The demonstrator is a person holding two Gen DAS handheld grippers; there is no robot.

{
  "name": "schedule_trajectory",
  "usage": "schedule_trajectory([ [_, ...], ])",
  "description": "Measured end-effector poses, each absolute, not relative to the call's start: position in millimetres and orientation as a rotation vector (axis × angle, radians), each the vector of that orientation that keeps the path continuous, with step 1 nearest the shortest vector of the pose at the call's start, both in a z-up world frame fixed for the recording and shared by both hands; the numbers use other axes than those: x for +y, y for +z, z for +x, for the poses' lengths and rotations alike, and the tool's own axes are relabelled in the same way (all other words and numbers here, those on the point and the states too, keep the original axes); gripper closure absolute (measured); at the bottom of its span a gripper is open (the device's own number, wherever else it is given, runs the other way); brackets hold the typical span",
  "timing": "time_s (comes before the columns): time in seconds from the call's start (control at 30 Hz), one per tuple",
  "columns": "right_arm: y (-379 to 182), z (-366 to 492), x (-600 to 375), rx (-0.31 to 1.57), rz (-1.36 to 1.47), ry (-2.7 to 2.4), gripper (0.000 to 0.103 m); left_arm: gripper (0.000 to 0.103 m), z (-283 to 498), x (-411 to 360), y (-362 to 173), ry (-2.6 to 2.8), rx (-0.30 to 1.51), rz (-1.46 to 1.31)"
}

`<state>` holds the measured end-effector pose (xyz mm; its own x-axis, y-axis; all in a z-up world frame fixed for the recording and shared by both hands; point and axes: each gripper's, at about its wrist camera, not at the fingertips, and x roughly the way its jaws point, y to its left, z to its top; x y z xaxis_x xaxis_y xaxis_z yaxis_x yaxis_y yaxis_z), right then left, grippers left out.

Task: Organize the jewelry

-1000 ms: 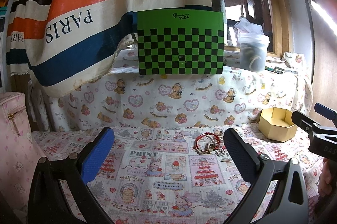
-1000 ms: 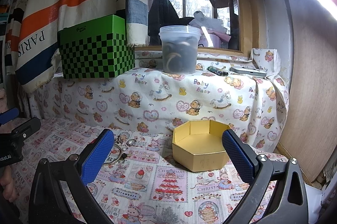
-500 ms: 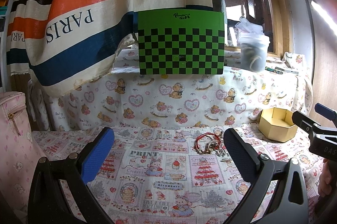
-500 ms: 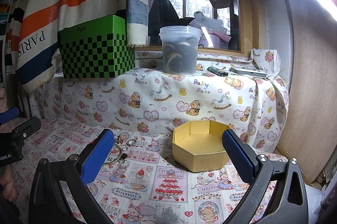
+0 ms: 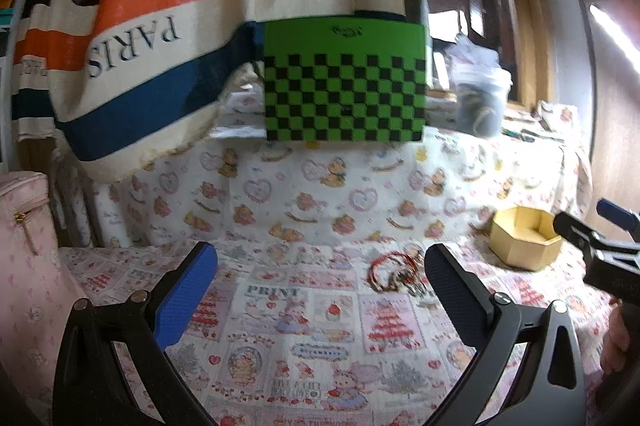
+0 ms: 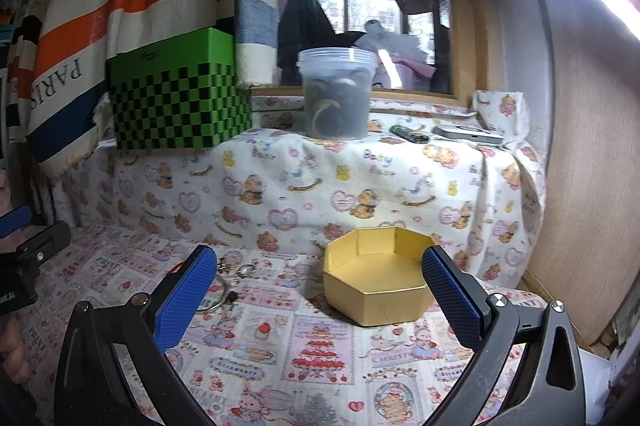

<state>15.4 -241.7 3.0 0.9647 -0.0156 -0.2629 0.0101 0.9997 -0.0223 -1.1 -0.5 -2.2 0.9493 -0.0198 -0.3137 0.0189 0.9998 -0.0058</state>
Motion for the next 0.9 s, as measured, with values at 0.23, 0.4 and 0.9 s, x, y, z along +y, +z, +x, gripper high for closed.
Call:
schedule_trajectory([
  [0.23,11.2,22.4,-241.3,0.304,-0.048,0.034,0.0,0.0,9.8,11.1,7.9,-0.03,0.393,-0.048],
  [0.4,47.3,13.5,-237.1,0.262,-0.016,0.126,0.0,0.0,12.5,11.4,40.2,-0.012,0.372,-0.027],
  [0.9,89.2,87.3,-239.4,0.44,0.183,0.134,0.04,0.0,56.4,-10.6,96.3,-0.005,0.38,-0.07],
])
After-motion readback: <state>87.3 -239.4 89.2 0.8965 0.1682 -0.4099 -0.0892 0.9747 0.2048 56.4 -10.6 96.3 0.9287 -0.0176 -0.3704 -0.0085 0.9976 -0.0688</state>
